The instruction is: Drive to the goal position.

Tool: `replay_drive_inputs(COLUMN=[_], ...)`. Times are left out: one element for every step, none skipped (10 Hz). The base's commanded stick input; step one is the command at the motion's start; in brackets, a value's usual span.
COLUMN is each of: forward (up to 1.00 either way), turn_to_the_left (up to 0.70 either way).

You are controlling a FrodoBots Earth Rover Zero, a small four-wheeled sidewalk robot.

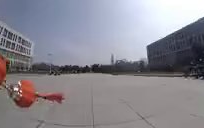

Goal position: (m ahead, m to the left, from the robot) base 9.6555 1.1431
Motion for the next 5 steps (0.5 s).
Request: replay_drive_inputs(forward=[1.00, 1.00, 1.00, 1.00, 1.00], turn_to_the_left=[0.00, 0.00, 0.00, 0.00, 0.00])
